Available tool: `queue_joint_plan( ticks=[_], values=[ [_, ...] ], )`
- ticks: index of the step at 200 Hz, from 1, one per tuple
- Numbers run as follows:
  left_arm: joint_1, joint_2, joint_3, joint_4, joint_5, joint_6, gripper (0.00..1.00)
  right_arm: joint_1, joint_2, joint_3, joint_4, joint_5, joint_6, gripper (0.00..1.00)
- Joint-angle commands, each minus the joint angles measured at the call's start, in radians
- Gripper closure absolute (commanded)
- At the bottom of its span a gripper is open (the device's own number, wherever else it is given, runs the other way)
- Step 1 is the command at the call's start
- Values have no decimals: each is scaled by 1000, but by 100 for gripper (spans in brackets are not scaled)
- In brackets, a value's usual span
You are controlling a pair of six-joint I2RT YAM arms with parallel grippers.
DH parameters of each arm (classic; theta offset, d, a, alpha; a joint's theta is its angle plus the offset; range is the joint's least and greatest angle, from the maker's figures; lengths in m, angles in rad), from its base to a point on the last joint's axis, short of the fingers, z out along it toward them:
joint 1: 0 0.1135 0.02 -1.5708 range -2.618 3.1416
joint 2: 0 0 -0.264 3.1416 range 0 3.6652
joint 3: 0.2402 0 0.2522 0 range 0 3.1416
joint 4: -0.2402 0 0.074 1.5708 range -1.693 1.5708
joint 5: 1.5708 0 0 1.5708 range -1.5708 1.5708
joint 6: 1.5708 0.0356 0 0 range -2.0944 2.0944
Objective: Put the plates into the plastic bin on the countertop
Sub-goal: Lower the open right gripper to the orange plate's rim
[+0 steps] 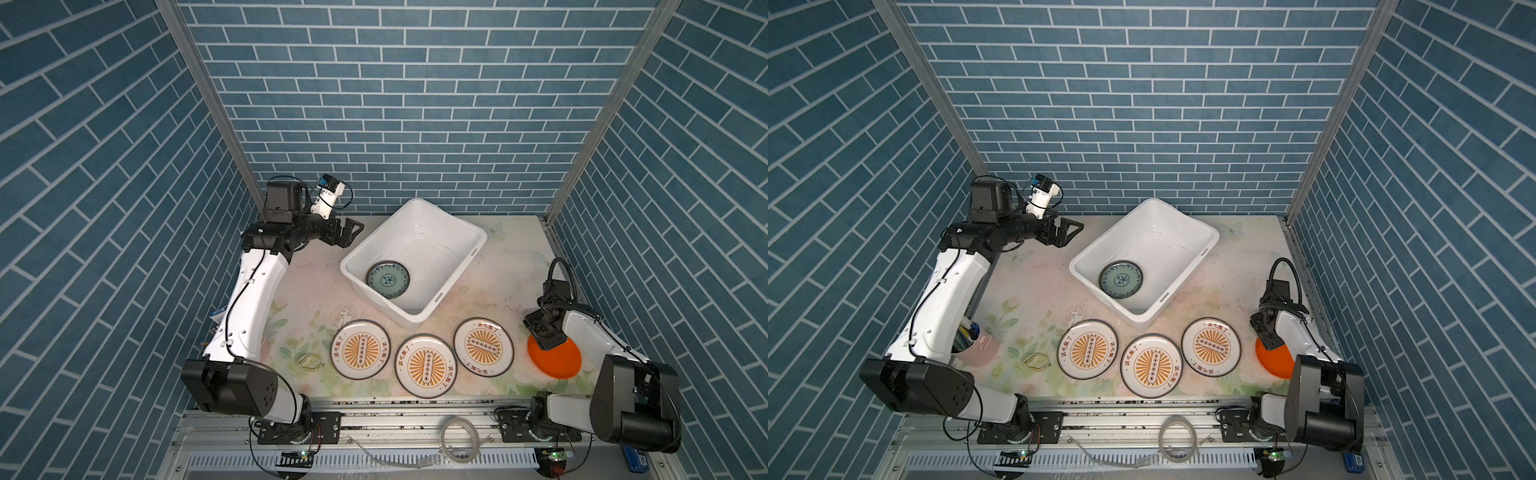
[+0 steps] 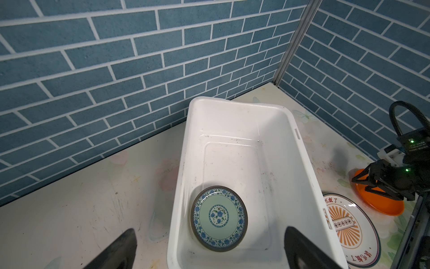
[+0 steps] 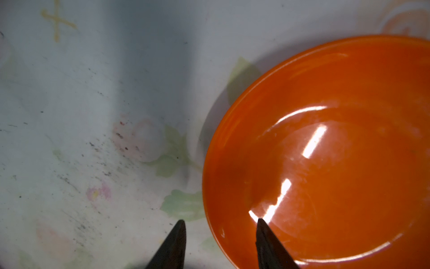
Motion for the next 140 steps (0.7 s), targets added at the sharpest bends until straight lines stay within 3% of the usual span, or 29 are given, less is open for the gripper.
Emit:
queue_joint_plan(
  ticks=[1,140],
  values=[
    [-6,-23,-9,5,-2,5,1,-4,23,-3,39,-21,48,51],
    [-5,-12,-6,2,-11,7,0,-4,120,20,163,-85,78,54]
  ],
)
